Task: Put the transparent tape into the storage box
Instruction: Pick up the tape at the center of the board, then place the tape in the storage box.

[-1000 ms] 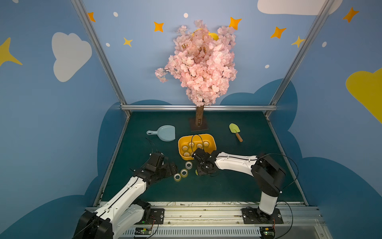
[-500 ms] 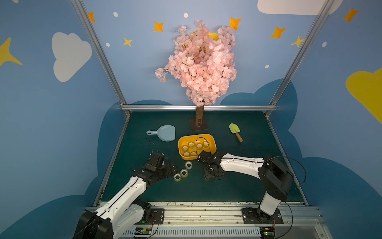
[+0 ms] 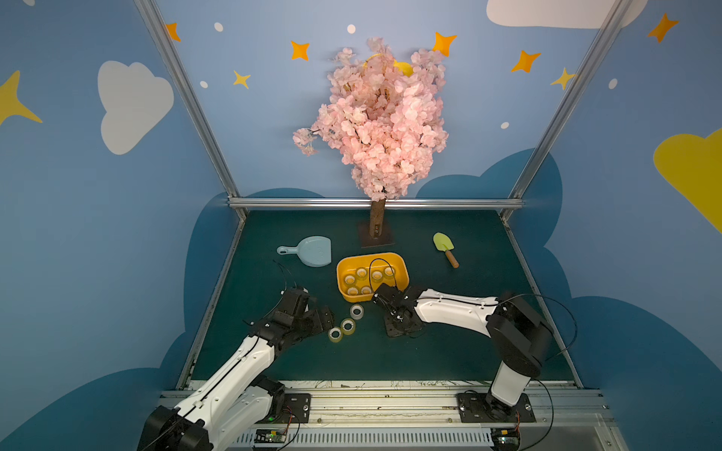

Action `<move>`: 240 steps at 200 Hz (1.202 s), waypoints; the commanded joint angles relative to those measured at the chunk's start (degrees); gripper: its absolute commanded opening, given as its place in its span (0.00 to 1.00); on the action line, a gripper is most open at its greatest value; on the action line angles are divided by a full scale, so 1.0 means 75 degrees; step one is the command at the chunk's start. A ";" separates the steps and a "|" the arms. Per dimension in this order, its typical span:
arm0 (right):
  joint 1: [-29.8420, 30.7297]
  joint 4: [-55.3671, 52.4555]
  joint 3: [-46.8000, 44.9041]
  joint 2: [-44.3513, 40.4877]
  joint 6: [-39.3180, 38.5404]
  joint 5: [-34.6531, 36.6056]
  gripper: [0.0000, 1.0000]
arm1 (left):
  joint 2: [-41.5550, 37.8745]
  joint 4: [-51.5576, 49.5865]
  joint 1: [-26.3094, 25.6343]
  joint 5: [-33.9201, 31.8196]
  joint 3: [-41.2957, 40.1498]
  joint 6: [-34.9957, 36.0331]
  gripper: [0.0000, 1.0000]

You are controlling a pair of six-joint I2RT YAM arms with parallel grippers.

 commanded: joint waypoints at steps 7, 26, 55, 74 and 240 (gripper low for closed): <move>-0.0270 -0.0659 0.0521 -0.0941 -0.0541 0.0287 0.05 | -0.0186 -0.0094 0.0036 -0.0177 0.0027 0.0117 1.00; -0.0566 -0.0683 0.1001 -0.1227 -0.0925 0.0312 0.06 | -0.0143 -0.0025 0.0043 -0.0137 0.0015 0.0076 1.00; -0.1115 -0.0601 0.1988 -0.0831 -0.1495 -0.0056 0.06 | -0.0059 -0.0035 0.0051 -0.0037 0.0037 0.0103 1.00; -0.1298 -0.0620 0.2848 -0.0045 -0.1921 -0.0296 0.05 | -0.0108 -0.0136 0.0047 -0.0082 0.0030 0.0121 1.00; -0.1747 -0.1050 0.5204 0.3217 -0.2129 -0.1716 0.47 | 0.0101 -0.0040 0.0098 0.0013 0.0006 0.0247 1.00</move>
